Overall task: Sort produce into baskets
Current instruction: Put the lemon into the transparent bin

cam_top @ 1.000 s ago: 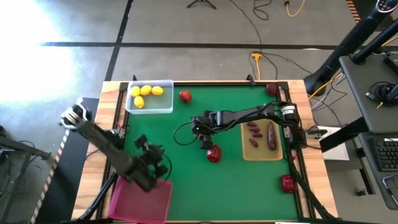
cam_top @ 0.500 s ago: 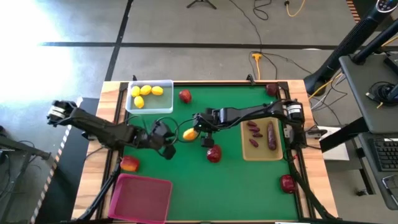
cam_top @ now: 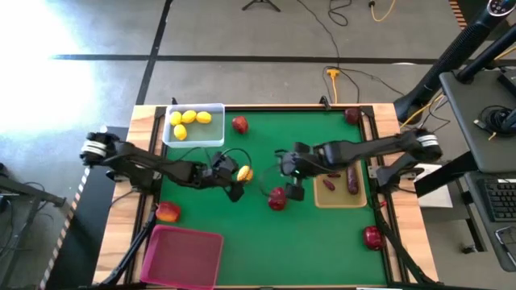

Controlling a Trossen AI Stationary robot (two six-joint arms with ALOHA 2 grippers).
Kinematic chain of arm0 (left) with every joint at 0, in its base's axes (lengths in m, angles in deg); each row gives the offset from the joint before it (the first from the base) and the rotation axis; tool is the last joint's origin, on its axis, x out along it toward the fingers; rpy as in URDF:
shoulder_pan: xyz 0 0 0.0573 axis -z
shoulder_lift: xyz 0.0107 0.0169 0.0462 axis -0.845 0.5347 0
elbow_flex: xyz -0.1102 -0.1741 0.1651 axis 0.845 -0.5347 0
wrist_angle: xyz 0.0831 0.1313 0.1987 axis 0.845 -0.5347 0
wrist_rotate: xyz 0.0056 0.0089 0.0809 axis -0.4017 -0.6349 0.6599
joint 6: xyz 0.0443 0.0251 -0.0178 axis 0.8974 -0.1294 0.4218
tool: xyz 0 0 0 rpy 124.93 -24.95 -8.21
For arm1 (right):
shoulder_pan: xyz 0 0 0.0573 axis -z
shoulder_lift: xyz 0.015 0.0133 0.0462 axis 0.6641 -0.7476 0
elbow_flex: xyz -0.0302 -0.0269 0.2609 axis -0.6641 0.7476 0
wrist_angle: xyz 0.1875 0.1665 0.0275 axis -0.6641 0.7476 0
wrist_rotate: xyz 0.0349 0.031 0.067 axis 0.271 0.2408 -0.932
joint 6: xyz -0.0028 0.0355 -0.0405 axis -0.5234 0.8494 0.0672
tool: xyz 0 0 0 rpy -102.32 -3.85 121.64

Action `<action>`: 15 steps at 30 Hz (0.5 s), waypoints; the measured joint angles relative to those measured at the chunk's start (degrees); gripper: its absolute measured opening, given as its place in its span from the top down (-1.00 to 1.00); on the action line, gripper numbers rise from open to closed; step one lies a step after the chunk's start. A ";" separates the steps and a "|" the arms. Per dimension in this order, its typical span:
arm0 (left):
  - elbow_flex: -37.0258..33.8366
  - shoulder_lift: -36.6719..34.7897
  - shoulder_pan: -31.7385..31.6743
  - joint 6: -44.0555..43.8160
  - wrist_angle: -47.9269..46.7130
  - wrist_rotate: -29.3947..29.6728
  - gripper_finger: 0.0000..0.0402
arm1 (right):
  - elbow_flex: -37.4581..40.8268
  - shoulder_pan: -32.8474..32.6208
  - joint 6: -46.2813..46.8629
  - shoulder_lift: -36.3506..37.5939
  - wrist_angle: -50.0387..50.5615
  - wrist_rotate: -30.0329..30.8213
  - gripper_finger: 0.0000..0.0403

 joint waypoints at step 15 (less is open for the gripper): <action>5.43 18.81 0.06 -13.84 4.58 6.66 -0.77 | 15.31 -14.35 18.87 11.60 -3.63 10.08 -0.81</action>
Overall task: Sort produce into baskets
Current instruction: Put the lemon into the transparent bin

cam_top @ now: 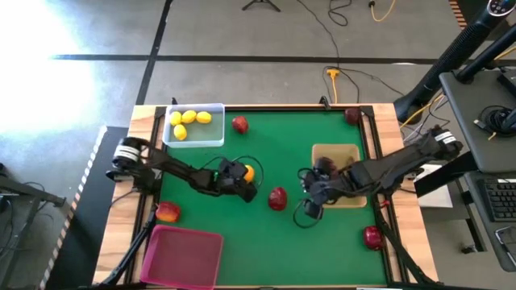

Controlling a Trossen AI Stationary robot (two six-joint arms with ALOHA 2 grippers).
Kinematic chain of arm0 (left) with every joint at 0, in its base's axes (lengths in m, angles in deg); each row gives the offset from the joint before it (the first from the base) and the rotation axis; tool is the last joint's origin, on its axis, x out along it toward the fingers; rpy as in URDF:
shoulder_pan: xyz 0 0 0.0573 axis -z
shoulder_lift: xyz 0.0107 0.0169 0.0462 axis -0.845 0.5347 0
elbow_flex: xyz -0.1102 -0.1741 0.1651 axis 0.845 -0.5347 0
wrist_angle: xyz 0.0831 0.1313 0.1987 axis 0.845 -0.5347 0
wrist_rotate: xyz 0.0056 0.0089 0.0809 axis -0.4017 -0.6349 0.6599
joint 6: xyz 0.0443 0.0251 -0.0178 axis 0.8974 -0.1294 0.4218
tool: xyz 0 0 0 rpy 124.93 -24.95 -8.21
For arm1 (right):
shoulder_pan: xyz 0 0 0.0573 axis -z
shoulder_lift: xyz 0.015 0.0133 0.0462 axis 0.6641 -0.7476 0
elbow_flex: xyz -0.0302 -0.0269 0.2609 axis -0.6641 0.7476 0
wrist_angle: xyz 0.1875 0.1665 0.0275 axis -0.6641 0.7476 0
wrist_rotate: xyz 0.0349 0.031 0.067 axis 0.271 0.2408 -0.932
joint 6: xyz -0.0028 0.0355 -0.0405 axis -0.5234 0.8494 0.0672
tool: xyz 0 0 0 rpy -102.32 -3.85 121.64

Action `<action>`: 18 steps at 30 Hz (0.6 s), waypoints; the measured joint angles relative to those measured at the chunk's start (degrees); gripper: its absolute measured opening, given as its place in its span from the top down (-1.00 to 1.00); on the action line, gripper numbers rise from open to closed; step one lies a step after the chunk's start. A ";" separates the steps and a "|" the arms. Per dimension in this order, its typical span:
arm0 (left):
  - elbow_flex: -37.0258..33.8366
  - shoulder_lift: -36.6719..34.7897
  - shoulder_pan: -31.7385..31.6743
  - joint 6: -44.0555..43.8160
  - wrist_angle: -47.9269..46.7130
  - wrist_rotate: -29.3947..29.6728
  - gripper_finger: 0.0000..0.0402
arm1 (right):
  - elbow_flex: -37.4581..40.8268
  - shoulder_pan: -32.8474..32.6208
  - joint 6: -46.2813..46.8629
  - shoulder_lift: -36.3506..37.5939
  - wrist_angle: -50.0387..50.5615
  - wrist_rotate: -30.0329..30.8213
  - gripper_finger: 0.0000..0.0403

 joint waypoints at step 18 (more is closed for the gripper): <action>9.65 -2.95 -2.46 2.56 -19.99 1.01 -0.05 | 3.79 -4.65 8.26 -0.28 -1.06 -0.01 -0.81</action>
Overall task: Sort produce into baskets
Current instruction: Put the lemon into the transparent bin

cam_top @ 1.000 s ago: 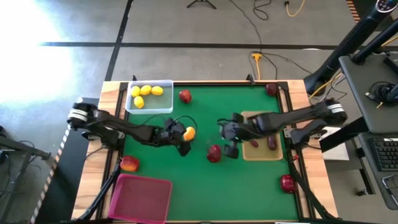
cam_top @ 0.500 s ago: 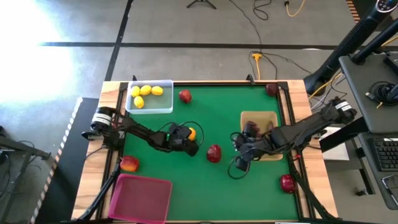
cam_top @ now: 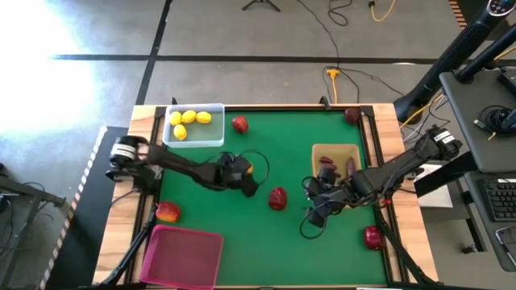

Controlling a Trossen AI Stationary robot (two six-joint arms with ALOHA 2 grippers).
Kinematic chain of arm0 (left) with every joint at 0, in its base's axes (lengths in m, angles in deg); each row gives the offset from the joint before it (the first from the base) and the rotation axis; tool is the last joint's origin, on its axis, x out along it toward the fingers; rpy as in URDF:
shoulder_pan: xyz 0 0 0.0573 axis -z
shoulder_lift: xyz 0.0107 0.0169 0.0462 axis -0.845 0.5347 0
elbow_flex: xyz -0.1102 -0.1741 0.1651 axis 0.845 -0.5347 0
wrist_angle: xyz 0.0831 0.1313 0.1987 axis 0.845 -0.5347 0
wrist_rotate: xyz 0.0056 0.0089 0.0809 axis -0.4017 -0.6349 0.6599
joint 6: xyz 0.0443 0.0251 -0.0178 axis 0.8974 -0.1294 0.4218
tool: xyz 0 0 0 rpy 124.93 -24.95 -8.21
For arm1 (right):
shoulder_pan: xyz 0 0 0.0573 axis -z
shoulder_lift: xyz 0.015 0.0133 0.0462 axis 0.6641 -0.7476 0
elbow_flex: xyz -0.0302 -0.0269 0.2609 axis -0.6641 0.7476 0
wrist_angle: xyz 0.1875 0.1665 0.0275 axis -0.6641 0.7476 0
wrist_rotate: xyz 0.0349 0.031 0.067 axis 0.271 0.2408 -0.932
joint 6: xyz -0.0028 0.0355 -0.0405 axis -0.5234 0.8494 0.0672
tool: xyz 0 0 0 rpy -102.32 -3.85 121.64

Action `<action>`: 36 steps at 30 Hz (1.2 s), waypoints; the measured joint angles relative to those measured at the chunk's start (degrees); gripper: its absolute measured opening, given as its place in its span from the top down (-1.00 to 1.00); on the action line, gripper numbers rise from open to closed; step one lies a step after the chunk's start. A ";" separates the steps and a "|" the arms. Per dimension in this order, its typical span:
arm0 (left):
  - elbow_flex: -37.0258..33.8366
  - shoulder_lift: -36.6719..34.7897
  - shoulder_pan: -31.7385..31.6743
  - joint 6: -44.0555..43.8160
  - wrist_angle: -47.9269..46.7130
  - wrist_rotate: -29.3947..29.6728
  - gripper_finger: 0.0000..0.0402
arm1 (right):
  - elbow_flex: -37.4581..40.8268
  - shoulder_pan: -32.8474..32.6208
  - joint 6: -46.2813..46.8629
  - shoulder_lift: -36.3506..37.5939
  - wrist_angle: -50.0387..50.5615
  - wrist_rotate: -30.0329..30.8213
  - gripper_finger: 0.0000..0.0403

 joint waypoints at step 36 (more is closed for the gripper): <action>-8.71 -15.00 -45.86 10.40 -18.60 -6.72 -0.22 | 3.85 -8.86 9.65 -4.42 -15.14 -0.11 -0.81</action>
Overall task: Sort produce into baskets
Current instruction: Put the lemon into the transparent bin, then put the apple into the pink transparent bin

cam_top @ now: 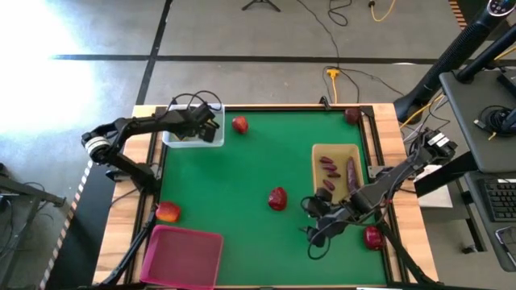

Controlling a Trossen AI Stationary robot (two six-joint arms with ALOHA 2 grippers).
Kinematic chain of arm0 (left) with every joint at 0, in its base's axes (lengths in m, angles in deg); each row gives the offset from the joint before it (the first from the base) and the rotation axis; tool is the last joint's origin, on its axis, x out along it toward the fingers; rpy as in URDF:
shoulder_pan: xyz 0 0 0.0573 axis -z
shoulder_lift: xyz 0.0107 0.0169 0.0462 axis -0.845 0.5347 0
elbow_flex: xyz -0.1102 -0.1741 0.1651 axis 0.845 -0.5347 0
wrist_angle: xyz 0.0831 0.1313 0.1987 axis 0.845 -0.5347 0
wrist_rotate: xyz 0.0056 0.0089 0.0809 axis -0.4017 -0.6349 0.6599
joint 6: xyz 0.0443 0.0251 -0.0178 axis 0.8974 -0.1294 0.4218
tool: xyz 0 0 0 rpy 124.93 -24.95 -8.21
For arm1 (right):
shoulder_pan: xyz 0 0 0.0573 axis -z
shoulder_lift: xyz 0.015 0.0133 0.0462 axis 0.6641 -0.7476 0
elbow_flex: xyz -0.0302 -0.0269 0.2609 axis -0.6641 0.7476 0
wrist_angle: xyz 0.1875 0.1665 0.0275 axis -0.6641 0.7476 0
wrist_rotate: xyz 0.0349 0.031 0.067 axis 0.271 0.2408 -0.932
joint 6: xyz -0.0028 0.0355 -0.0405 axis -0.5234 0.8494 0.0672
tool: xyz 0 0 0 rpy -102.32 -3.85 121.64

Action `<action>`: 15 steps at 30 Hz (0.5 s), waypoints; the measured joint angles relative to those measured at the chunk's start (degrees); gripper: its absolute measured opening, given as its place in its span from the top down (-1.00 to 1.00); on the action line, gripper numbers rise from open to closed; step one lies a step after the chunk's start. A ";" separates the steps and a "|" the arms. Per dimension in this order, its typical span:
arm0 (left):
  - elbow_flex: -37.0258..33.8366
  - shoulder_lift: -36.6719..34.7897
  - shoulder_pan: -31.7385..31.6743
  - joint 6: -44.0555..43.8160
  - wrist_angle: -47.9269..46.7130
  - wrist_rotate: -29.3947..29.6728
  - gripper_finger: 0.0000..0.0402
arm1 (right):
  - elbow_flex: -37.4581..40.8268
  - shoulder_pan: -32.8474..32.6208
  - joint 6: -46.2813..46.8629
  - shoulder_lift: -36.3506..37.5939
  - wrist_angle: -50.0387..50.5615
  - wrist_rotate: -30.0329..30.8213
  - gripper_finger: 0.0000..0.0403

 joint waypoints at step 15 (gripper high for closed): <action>-2.04 0.00 -2.21 -0.80 1.96 0.23 -0.41 | -0.55 -1.11 0.80 0.07 -0.02 -1.50 -0.81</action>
